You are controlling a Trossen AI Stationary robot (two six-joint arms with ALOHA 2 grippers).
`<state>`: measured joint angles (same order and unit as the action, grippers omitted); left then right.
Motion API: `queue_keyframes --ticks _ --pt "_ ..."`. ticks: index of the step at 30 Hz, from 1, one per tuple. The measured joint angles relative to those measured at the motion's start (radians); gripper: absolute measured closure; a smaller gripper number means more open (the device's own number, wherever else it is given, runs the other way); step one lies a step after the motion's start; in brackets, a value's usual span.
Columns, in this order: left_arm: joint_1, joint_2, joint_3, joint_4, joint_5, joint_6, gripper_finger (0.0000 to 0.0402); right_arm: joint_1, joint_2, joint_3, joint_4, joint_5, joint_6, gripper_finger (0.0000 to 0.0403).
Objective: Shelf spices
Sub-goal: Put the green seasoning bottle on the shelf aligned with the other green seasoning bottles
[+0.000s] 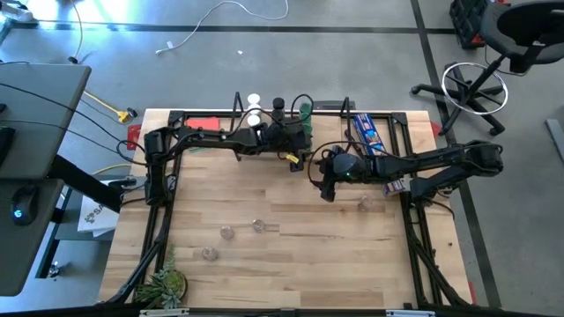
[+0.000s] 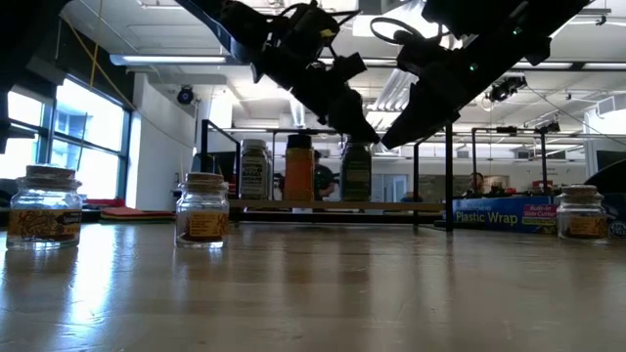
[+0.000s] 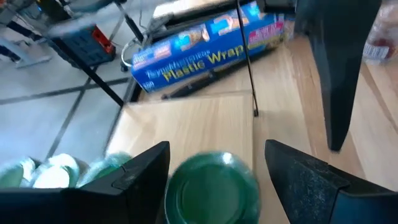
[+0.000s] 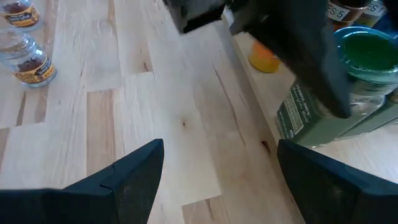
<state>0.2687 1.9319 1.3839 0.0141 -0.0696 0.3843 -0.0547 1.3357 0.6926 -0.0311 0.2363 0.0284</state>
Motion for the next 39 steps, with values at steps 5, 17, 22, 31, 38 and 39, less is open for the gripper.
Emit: queue_keyframes --ticks 5,17,22,31,38,39 --pt "0.000 -0.001 0.045 -0.034 -0.007 0.024 0.0141 0.000 0.000 0.000 0.007 0.000 -0.003 0.0094" --pt "-0.067 -0.071 0.213 -0.268 -0.153 0.040 0.0141 -0.074 0.006 0.000 0.023 -0.075 -0.083 0.0130" --pt "-0.170 -0.183 0.245 -0.427 -0.417 0.053 0.0142 -0.145 0.078 -0.001 0.114 -0.245 -0.127 0.0178" --pt "-0.347 -0.353 0.245 -0.719 -0.641 -0.187 0.0142 -0.170 0.215 -0.001 0.226 -0.228 -0.169 0.0232" --pt "-0.439 -0.378 0.245 -0.775 -0.705 -0.294 0.0142 -0.205 0.216 -0.001 0.231 -0.218 -0.204 0.0238" --pt "-0.449 -0.375 0.245 -0.775 -0.720 -0.294 0.0142 -0.212 0.216 -0.001 0.231 -0.218 -0.211 0.0238"
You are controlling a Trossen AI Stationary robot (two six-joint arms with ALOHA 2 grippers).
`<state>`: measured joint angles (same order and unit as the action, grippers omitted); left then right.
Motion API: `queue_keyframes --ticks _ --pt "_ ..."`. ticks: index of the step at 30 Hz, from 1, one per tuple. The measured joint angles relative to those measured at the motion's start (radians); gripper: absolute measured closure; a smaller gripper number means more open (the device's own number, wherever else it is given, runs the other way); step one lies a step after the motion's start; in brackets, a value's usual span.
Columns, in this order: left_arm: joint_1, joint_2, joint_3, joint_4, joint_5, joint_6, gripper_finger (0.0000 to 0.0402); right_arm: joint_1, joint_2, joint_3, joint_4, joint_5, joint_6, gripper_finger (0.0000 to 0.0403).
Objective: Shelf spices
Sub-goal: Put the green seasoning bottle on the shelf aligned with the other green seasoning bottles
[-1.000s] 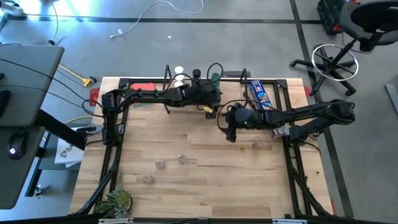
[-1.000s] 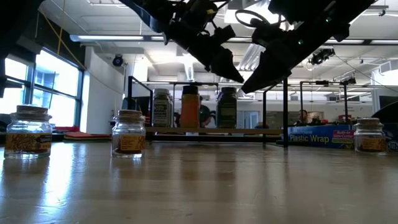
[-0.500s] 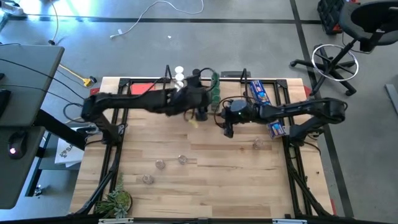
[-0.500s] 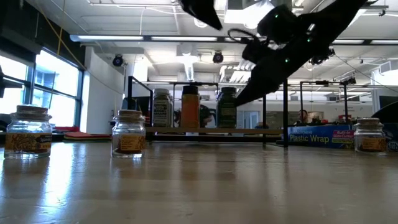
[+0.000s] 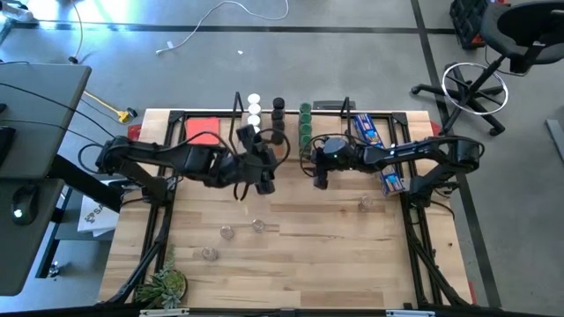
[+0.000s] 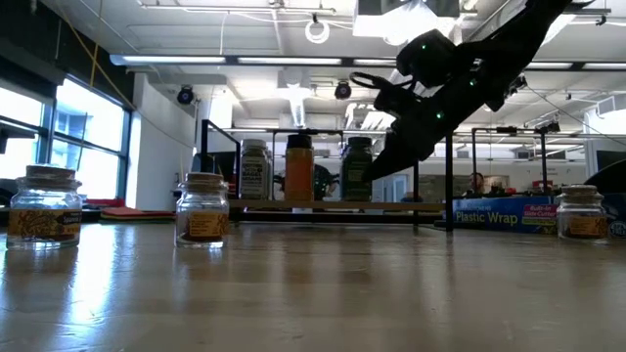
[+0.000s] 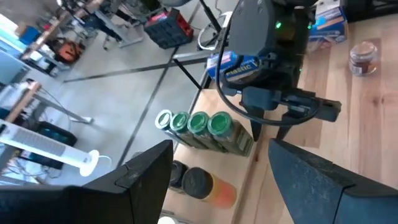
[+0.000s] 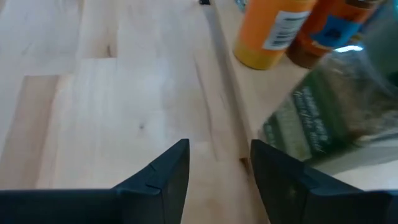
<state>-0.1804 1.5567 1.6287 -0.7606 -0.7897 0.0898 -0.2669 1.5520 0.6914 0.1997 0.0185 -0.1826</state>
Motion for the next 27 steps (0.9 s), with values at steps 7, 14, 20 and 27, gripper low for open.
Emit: queue_keyframes --ticks 7,14,20,27 --pt "-0.038 0.002 0.000 0.001 -0.043 -0.020 0.0142 -0.034 0.000 0.000 0.001 -0.024 -0.033 0.0238" --pt "-0.045 0.002 0.000 0.001 -0.051 -0.027 0.0142 -0.048 -0.001 0.000 0.011 -0.027 -0.063 0.0238" --pt "-0.045 0.002 0.000 0.002 -0.051 -0.027 0.0142 -0.050 -0.001 0.000 0.032 -0.028 -0.091 0.0238" --pt "-0.045 0.002 0.000 0.002 -0.051 -0.027 0.0142 -0.068 -0.001 0.000 0.046 -0.034 -0.114 0.0238"
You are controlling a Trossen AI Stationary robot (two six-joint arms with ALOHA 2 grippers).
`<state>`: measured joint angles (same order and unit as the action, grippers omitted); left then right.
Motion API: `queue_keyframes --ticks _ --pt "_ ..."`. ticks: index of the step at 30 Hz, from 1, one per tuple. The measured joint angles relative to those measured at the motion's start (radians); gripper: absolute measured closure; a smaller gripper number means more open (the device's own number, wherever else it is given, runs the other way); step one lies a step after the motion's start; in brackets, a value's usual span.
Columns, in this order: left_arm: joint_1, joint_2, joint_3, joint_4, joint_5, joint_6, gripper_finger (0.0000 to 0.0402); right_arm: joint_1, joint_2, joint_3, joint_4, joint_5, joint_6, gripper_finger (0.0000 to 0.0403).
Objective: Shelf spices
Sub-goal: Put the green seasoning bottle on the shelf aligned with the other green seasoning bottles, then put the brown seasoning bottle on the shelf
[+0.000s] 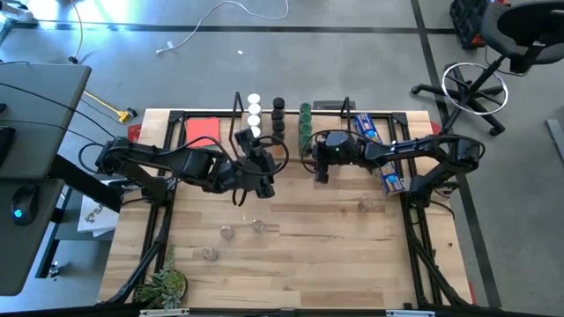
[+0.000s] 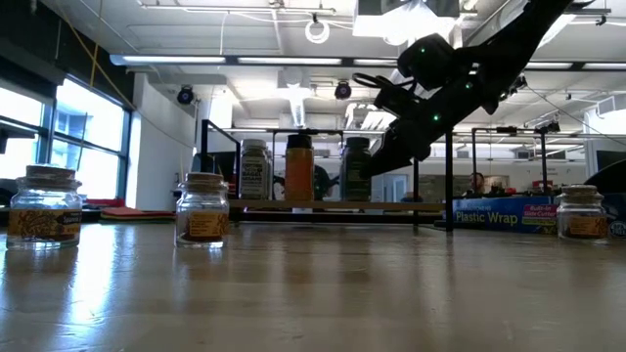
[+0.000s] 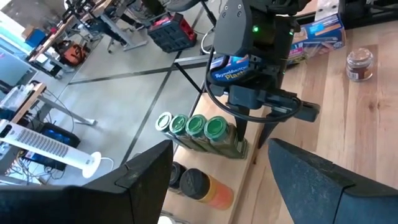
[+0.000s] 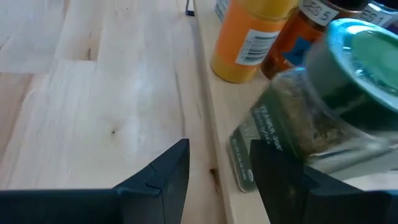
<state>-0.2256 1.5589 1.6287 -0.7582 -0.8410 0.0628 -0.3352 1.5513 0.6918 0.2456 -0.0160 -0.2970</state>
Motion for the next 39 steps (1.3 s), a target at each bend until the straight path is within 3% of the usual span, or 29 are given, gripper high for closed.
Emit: queue_keyframes --ticks 9,15,18,21,25,27,32,36,39 --pt "0.000 0.000 0.000 0.000 0.000 0.000 0.0142 -0.018 0.000 0.000 0.007 -0.030 -0.019 0.0238" --pt "-0.004 0.000 0.000 0.000 0.000 -0.002 0.0142 0.045 -0.002 0.001 0.007 -0.028 0.040 0.0239" --pt "-0.004 0.000 0.000 -0.002 0.000 -0.005 0.0142 0.093 -0.040 0.019 -0.052 0.045 0.082 0.0239" --pt "-0.010 0.000 -0.001 -0.029 0.000 -0.022 0.0142 0.150 -0.144 0.078 -0.235 0.147 0.090 0.0238" --pt "-0.026 -0.001 -0.030 -0.072 -0.018 -0.088 0.0142 0.271 -0.316 0.192 -0.627 0.243 0.114 0.0239" --pt "-0.035 -0.002 -0.070 -0.076 -0.044 -0.116 0.0142 0.336 -0.387 0.250 -0.810 0.232 0.172 0.0238" --pt "-0.046 -0.002 -0.190 -0.025 -0.116 -0.178 0.0142 0.449 -0.489 0.330 -1.149 0.040 0.383 0.0238" --pt "-0.046 -0.002 -0.264 0.018 -0.121 -0.244 0.0142 0.528 -0.502 0.311 -1.420 0.071 0.552 0.0226" --pt "-0.046 -0.002 -0.296 0.023 -0.120 -0.277 0.0142 0.541 -0.498 0.249 -1.471 0.078 0.645 0.0197"
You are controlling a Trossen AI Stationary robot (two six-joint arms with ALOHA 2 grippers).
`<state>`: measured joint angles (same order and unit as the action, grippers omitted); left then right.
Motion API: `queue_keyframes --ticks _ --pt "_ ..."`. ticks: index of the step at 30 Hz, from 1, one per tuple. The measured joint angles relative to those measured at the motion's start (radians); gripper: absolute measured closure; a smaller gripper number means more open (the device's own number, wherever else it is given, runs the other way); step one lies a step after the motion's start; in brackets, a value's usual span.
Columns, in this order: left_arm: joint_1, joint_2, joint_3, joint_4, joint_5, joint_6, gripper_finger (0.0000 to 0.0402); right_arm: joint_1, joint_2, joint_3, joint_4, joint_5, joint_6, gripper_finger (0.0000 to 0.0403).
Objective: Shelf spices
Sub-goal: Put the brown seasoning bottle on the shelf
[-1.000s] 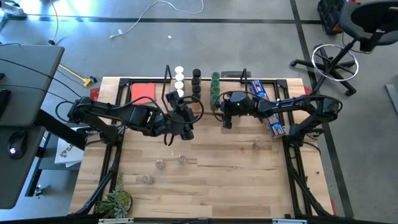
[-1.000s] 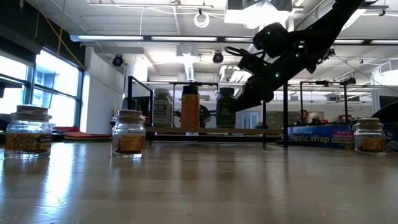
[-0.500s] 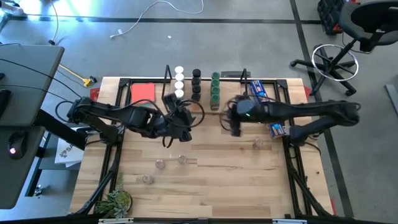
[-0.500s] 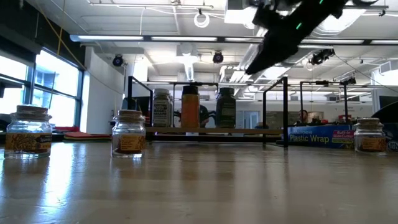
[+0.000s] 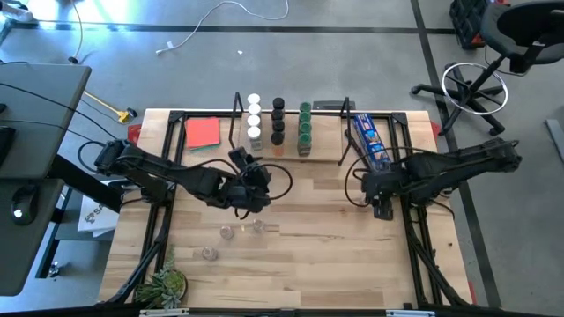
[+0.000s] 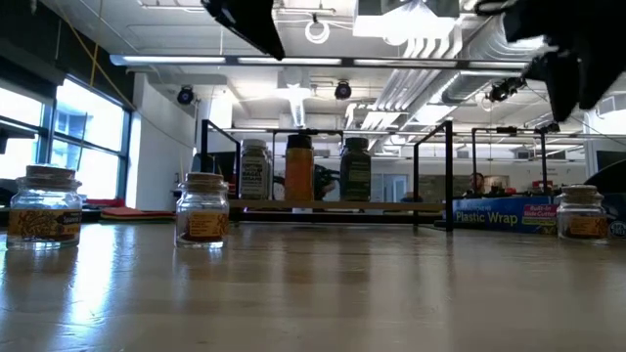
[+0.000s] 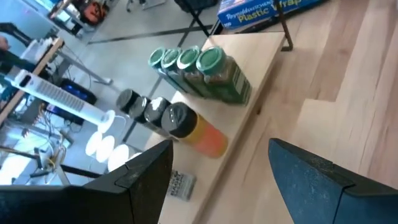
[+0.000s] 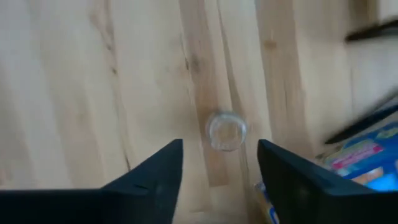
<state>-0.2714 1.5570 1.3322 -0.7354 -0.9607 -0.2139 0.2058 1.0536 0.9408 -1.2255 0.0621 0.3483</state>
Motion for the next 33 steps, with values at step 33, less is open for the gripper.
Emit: queue_keyframes --ticks 33 --pt "-0.006 -0.002 -0.030 0.001 0.016 -0.047 0.0142 -0.047 0.291 -0.275 0.297 0.006 0.047 0.0183"
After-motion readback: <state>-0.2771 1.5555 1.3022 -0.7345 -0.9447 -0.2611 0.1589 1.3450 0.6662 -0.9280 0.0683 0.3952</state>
